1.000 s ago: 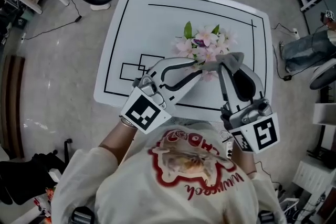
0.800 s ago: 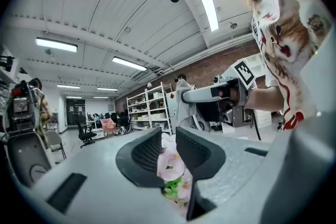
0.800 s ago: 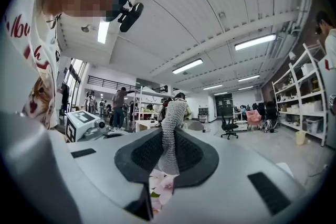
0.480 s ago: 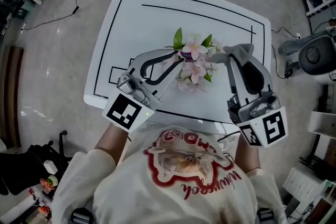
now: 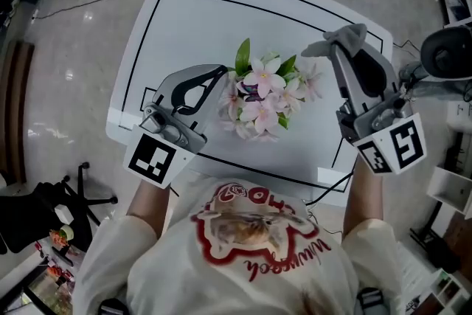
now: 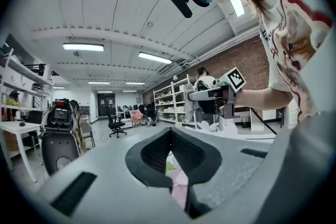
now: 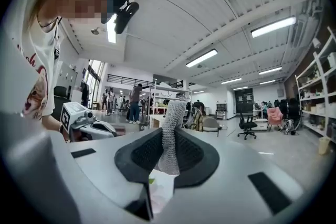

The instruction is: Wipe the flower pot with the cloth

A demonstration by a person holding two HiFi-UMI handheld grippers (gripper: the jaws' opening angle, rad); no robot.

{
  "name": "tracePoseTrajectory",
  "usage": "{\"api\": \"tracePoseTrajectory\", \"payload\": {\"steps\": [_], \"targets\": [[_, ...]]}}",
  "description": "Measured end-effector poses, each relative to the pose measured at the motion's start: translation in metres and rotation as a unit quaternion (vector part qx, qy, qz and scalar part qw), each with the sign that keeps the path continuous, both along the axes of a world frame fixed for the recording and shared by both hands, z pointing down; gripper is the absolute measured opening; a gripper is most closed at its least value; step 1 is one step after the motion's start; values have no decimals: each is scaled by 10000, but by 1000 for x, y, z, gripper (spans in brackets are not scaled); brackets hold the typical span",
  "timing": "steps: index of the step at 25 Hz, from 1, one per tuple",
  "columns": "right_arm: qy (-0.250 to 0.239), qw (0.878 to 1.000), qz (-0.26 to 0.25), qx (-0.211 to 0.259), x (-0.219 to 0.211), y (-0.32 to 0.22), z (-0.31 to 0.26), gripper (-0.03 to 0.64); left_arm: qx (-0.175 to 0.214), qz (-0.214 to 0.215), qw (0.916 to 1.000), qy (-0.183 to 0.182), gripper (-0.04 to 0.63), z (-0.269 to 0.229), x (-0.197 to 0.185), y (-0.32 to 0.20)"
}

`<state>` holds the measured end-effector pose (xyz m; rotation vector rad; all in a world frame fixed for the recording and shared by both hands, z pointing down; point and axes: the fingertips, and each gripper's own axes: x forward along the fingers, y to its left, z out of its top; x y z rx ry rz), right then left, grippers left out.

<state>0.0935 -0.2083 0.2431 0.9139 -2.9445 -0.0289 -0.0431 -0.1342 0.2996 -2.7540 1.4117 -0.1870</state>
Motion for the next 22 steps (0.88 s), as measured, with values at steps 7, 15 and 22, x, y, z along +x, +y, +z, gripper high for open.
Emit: {"api": "tracePoseTrajectory", "payload": {"steps": [7,15,22], "targets": [[181,9961,-862,-72,-19,-38,41,48,-368,-471,9981,-155,3,30,-13,-3],[445,9716,-2318,-165,-58,-50,98,48,-630,-843,9944,-92,3,50,-17,1],[456,9494,-3059,-543,-83,-45,138,48,-780,-1163,9901,-68,3,61,-29,10]]}}
